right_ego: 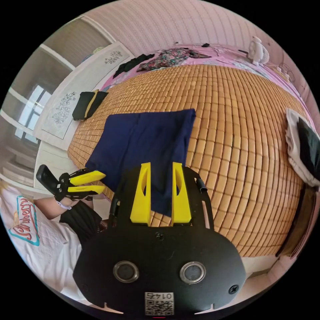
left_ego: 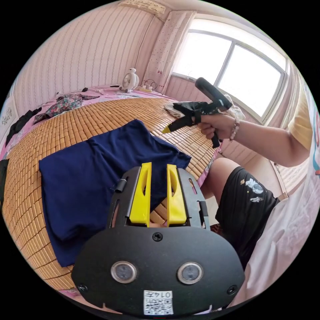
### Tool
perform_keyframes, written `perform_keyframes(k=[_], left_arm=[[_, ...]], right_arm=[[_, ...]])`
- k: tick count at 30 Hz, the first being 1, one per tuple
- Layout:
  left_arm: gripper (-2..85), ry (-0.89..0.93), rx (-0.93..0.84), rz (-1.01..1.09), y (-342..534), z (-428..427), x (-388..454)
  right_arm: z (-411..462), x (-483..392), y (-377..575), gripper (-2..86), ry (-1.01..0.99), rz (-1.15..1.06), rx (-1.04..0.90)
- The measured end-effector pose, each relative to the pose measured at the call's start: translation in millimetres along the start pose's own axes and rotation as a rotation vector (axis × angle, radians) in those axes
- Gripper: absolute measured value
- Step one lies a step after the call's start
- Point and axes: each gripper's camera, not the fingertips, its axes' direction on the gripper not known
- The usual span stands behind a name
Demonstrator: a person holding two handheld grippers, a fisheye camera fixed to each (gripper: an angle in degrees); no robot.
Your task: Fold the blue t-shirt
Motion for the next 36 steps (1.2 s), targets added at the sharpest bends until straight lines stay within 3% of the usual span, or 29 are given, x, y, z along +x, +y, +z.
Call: perform_keyframes(k=[9, 14, 17, 22, 29, 36], left_arm=[[14.2, 0.124, -0.172, 0.176, -27, 77, 44], [16.5, 0.036, -0.169, 0.237, -40, 100, 57], [11.3, 0.038, -0.183, 0.214, -49, 114, 59], [2.9, -0.084, -0.243, 0.153, -52, 117, 58], [0.6, 0.159, -0.253, 0.163, -15, 74, 71], [0.4, 0.188, -0.272, 0.177, 2, 39, 82]], right_arm=[[-13, 75, 72, 1.6, -0.088, 0.164, -0.081], [-60, 101, 87, 1.7, -0.348, 0.169, 0.106], [-76, 116, 98, 1.7, -0.491, 0.187, 0.193], [-92, 135, 126, 5.3, -0.488, 0.196, 0.258], [-101, 188, 159, 9.4, -0.4, 0.383, 0.36], [-87, 191, 160, 9.6, -0.325, 0.441, 0.411]])
